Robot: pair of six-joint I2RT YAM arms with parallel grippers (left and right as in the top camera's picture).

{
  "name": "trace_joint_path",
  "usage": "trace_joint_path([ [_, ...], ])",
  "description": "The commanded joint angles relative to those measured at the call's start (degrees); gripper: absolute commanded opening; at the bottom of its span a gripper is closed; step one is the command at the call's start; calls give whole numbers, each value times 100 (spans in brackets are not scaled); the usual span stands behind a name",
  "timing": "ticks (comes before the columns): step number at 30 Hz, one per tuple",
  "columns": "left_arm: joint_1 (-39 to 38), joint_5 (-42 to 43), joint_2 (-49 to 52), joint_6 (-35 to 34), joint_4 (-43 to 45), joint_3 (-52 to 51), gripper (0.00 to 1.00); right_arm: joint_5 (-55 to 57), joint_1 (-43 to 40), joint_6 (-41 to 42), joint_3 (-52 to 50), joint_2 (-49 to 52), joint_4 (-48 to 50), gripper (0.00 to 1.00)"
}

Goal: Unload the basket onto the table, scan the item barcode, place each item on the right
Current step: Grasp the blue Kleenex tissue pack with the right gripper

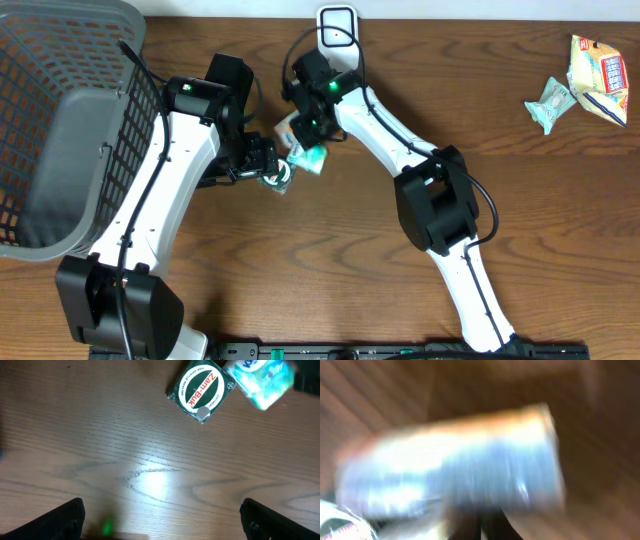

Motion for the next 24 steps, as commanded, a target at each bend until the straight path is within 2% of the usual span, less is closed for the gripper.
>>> trace_joint_path([
  [1,0,-11,22,37,-37,61,98,2,-59,72,-17,-173,-737,1],
  [9,0,-11,22,37,-37,61,98,0,-46,216,-17,-592,-2806,1],
  [15,0,-11,22,37,-37,61,98,-87,-7,254,-17,-892,-2577,1],
  [17,0,-11,22,37,-37,61,98,-79,-7,260,-17,-890,-2321,29],
  [19,0,-11,22,37,-37,61,98,-85,-7,315,-20,-861,-2116,64],
  [20,0,-11,22,37,-37,61,98,-92,-9,367,-31,-859,-2028,79],
  [22,0,-11,22,37,-37,61,97,-175,-15,411,-92,-857,-1816,89],
  [24,0,-11,22,37,-37,61,98,-310,-22,409,-157,-857,-1661,91],
])
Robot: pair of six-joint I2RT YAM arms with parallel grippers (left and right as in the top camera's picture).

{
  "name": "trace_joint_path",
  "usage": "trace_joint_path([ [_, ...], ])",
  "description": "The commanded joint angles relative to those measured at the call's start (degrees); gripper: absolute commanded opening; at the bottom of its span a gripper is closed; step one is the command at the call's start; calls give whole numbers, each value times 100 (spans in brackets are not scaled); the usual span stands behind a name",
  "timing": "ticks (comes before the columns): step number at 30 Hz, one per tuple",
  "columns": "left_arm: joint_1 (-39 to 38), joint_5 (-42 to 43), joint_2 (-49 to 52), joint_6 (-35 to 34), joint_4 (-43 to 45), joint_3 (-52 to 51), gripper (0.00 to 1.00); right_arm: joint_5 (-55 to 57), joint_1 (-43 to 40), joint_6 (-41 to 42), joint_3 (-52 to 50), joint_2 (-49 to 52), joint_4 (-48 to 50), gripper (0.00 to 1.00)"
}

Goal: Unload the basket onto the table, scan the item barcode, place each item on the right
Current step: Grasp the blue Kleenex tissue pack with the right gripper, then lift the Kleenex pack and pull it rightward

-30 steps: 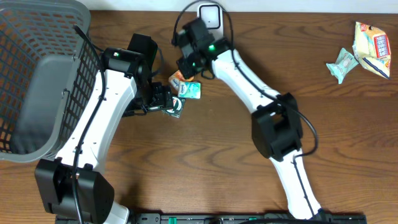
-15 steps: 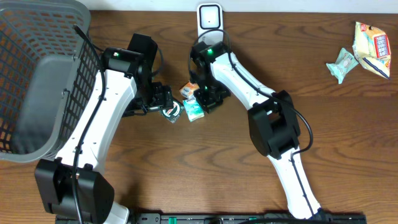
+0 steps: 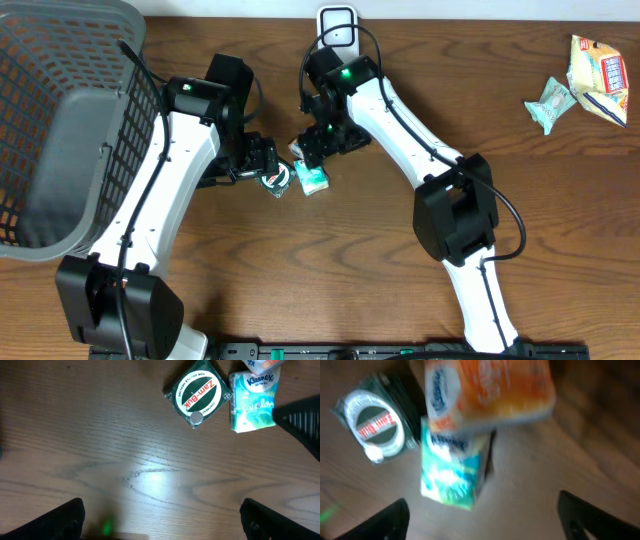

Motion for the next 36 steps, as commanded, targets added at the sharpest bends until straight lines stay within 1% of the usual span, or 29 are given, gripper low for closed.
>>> trace_joint_path([
  [1,0,-11,22,37,-37,61,98,-315,24,105,-177,-83,249,91],
  [2,0,-11,22,37,-37,61,98,-378,17,105,-249,-83,326,90],
  [4,0,-11,22,37,-37,61,98,-595,11,103,-492,-83,555,85],
  [5,0,-11,22,37,-37,61,98,-750,0,103,-708,-83,754,79],
  [9,0,-11,22,37,-35,61,98,-918,-55,173,-1276,-83,1165,64],
  [11,0,-11,22,37,-37,61,98,-918,-90,286,-1521,-83,1357,50],
  [12,0,-11,22,37,-37,61,98,-925,-116,299,-1628,-83,1436,39],
  [15,0,-11,22,37,-35,61,98,-940,-197,299,-1700,-83,1373,15],
  [17,0,-11,22,37,-37,61,98,-973,-264,299,-1687,-114,1270,5],
  [18,0,-11,22,37,-37,61,97,-1049,-302,297,-1687,-133,1220,1],
  [20,0,-11,22,37,-37,61,98,-1311,-400,256,-1687,-219,1093,1],
  [22,0,-11,22,37,-35,61,98,-1650,-525,39,-1687,-326,992,1],
  [26,0,-9,22,37,-37,61,98,-2747,-949,-780,-1687,-603,713,1],
  [29,0,-11,22,37,-37,61,98,-3694,-1349,-1617,-1687,-708,374,1],
  [31,0,-11,22,37,-37,61,98,-4483,-1648,-2468,-1694,-706,-9,1],
  [32,0,-11,22,37,-37,61,98,-5101,-1943,-3368,-1753,-682,-437,1],
  [34,0,-11,22,37,-37,61,98,-5429,-2249,-3952,-1961,-682,-697,1],
  [36,0,-11,22,37,-35,61,98,-5598,-2398,-4138,-2153,-682,-719,1],
])
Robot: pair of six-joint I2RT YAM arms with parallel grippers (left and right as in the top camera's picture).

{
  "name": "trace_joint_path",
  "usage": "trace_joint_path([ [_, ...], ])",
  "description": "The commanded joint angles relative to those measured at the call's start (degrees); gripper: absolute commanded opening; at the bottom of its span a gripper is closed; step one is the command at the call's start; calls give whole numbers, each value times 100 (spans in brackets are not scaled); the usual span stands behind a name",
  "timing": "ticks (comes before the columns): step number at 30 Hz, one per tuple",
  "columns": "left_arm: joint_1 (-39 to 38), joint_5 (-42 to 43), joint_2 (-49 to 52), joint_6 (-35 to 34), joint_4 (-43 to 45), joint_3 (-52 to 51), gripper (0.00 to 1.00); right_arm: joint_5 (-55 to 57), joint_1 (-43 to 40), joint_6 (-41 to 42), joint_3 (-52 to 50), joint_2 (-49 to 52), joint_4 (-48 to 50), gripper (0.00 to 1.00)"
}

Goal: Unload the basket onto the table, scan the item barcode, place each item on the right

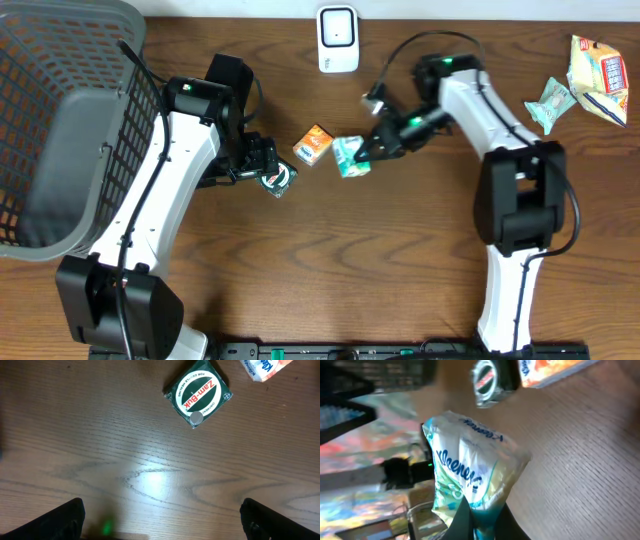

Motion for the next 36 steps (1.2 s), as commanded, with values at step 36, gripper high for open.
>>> trace_joint_path([
  [36,0,-11,22,37,-37,61,98,-1696,-254,-2085,-1261,-90,98,1],
])
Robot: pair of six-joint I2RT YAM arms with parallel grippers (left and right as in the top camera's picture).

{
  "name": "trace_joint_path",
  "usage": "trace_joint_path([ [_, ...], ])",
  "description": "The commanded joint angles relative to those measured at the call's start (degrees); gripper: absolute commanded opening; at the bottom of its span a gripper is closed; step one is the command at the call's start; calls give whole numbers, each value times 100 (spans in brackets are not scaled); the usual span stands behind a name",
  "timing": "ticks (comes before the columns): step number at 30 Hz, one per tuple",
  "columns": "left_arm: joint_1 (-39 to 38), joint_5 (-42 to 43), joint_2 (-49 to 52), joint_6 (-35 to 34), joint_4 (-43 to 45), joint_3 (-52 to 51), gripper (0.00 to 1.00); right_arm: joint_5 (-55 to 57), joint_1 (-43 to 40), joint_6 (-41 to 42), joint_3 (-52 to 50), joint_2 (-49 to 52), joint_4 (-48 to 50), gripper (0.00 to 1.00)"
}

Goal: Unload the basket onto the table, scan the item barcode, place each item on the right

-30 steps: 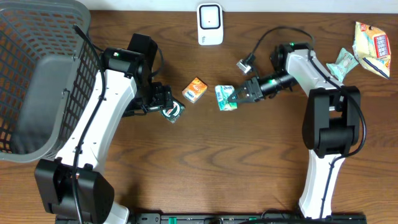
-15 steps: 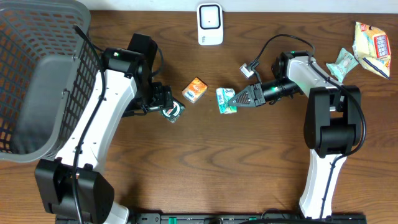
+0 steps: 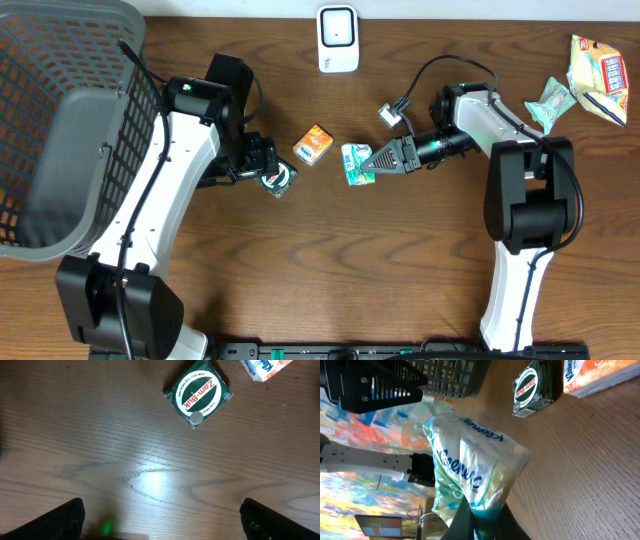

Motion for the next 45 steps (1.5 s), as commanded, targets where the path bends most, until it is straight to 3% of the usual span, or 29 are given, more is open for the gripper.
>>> trace_joint_path([
  [1,0,-11,22,37,-37,61,98,-208,92,-133,-22,-90,76,1],
  [45,0,-11,22,37,-37,61,98,-481,284,-129,-22,-90,398,1],
])
